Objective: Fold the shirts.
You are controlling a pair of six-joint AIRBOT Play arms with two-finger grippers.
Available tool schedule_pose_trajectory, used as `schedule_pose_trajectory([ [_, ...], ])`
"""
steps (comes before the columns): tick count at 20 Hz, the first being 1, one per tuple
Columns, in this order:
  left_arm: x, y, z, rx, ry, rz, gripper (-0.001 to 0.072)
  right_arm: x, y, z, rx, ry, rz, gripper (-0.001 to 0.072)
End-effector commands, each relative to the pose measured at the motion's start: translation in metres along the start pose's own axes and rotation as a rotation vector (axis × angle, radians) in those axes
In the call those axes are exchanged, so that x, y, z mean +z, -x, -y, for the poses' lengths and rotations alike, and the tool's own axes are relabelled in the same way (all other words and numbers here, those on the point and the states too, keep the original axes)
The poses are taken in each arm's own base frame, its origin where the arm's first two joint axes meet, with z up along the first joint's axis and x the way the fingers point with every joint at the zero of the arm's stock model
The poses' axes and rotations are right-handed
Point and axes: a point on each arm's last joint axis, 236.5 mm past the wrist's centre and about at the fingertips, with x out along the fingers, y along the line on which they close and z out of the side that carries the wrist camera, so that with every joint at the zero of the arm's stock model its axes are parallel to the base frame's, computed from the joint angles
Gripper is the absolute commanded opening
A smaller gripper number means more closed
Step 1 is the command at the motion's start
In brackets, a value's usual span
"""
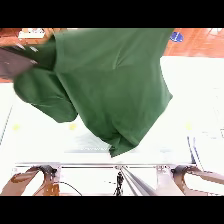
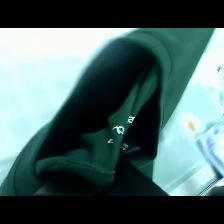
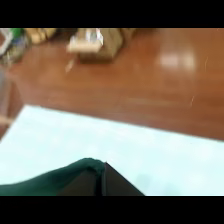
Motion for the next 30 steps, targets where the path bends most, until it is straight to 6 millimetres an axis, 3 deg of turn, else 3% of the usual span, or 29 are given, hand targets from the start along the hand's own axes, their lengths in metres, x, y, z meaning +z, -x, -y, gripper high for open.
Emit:
schedule_pose_trajectory([
  [1,-0.05,-0.062,-0.068,0.033,0.032,-0.141,0.0034,-0.04,-0.092,0.02,-0.024,0.038,-0.069,0.002],
  [5,-0.101,-0.099,-0.12,0.074,0.094,-0.323,0.0034,-0.082,-0.134,0.054,-0.077,-0.006,-0.161,0.0021],
  [8,-0.114,-0.117,-0.137,0.066,0.147,-0.373,0.0034,-0.116,-0.143,0.074,-0.108,-0.03,-0.274,0.0023],
  [9,-0.115,-0.121,-0.142,0.072,0.156,-0.372,0.0034,-0.119,-0.141,0.074,-0.107,-0.032,-0.29,0.0061],
  [11,-0.113,-0.127,-0.15,0.088,0.164,-0.357,0.0035,-0.113,-0.123,0.07,-0.1,-0.024,-0.301,0.0309],
  [13,-0.108,-0.129,-0.155,0.104,0.161,-0.335,0.0035,-0.101,-0.082,0.076,-0.146,0.019,-0.326,0.0314],
  [15,-0.104,-0.131,-0.159,0.116,0.159,-0.315,0.0035,-0.115,-0.019,0.109,-0.31,0.04,-0.468,0.0315],
  [17,-0.102,-0.133,-0.164,0.128,0.161,-0.302,0.0035,-0.154,0.04,0.14,-0.445,-0.015,-0.668,0.0352],
  [18,-0.103,-0.135,-0.165,0.128,0.165,-0.306,0.0035,-0.178,0.06,0.145,-0.452,-0.073,-0.744,0.0357],
  [20,-0.106,-0.137,-0.167,0.127,0.172,-0.314,0.0035,-0.229,0.076,0.138,-0.399,-0.19,-0.815,0.036],
  [21,-0.106,-0.138,-0.168,0.127,0.173,-0.315,0.0035,-0.257,0.079,0.128,-0.36,-0.234,-0.838,0.0363],
  [24,-0.106,-0.138,-0.168,0.127,0.174,-0.315,0.0035,-0.353,0.089,0.09,-0.264,-0.381,-0.877,0.048],
  [26,-0.106,-0.138,-0.168,0.127,0.174,-0.315,0.0035,-0.403,0.091,0.066,-0.205,-0.502,-0.863,0.0541],
  [28,-0.106,-0.138,-0.168,0.127,0.175,-0.315,0.0035,-0.434,0.082,0.043,-0.134,-0.649,-0.805,0.0542],
  [30,-0.106,-0.138,-0.168,0.127,0.175,-0.315,0.0035,-0.446,0.069,0.027,-0.059,-0.76,-0.731,0.054],
])
